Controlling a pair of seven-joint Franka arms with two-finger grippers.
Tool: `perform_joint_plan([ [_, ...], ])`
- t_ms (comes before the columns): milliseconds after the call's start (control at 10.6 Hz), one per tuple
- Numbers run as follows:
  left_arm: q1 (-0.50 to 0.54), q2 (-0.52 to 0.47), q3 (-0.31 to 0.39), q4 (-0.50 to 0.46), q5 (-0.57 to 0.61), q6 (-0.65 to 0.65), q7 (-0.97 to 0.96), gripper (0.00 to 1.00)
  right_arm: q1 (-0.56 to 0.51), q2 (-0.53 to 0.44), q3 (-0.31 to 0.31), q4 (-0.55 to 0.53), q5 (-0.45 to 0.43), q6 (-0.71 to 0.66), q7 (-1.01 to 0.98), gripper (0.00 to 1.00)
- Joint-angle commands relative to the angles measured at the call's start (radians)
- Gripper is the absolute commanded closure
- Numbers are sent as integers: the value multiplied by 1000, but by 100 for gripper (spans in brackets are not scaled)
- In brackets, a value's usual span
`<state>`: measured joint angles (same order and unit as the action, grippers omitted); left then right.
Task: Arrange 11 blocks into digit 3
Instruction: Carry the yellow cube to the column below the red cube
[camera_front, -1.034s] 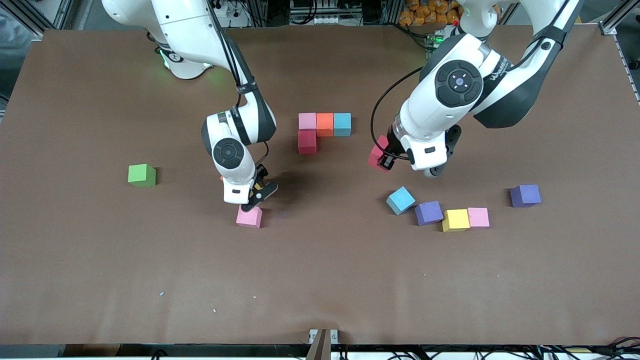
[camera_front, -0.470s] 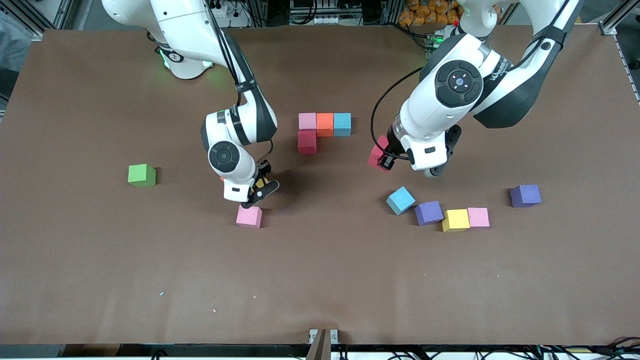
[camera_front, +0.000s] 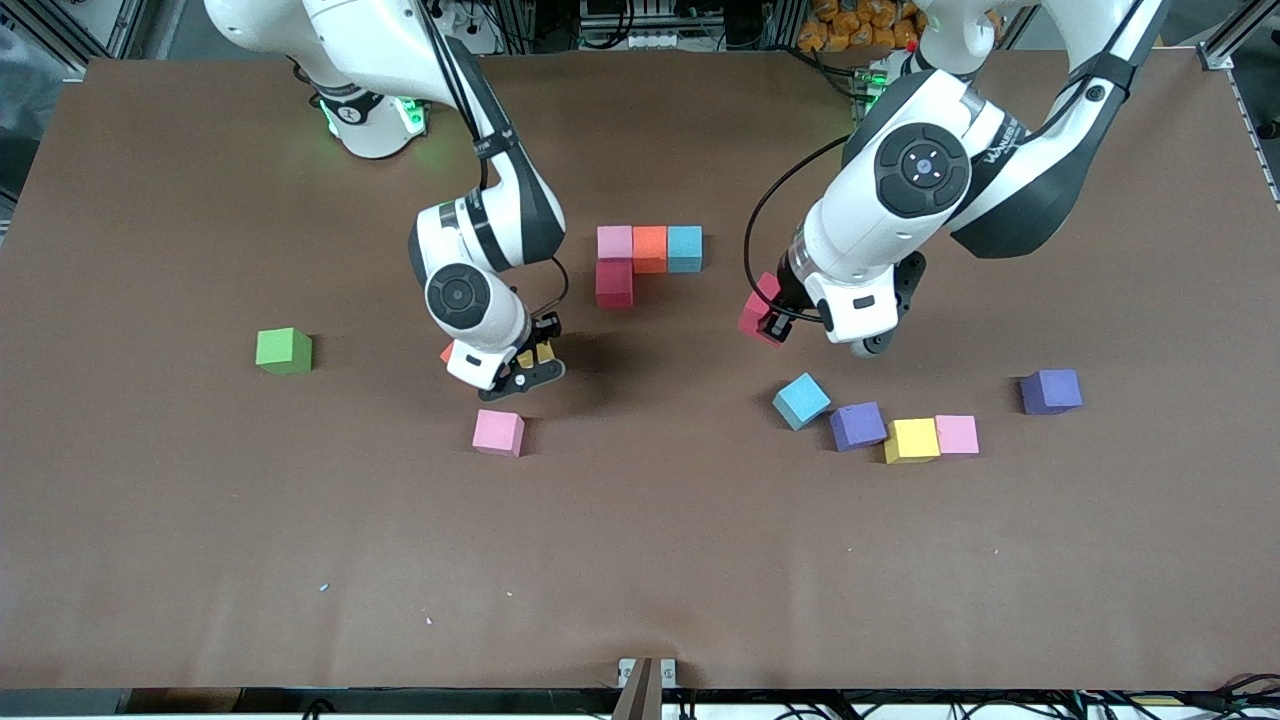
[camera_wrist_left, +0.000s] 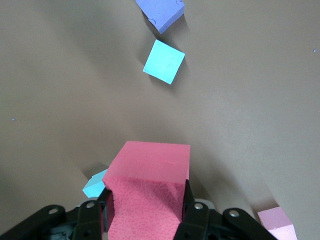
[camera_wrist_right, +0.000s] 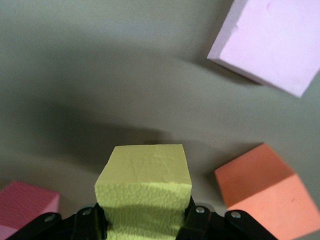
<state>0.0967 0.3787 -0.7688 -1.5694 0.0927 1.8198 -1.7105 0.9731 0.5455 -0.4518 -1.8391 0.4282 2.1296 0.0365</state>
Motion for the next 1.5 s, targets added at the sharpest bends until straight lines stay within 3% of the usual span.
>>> perform_joint_plan([
  [0,4,0,-3,15,-18,-20,15,100,50,-32,2,-9,9,3,185,100],
  [376,4,0,-3,15,-16,-20,15,100,122,-24,4,9,9,88,448,100],
  [846,6,0,-3,17,-18,-20,18,100,137,10,10,40,20,119,557,100],
  [1410,6,2,-1,28,-22,-20,20,100,173,50,27,31,53,178,496,100],
])
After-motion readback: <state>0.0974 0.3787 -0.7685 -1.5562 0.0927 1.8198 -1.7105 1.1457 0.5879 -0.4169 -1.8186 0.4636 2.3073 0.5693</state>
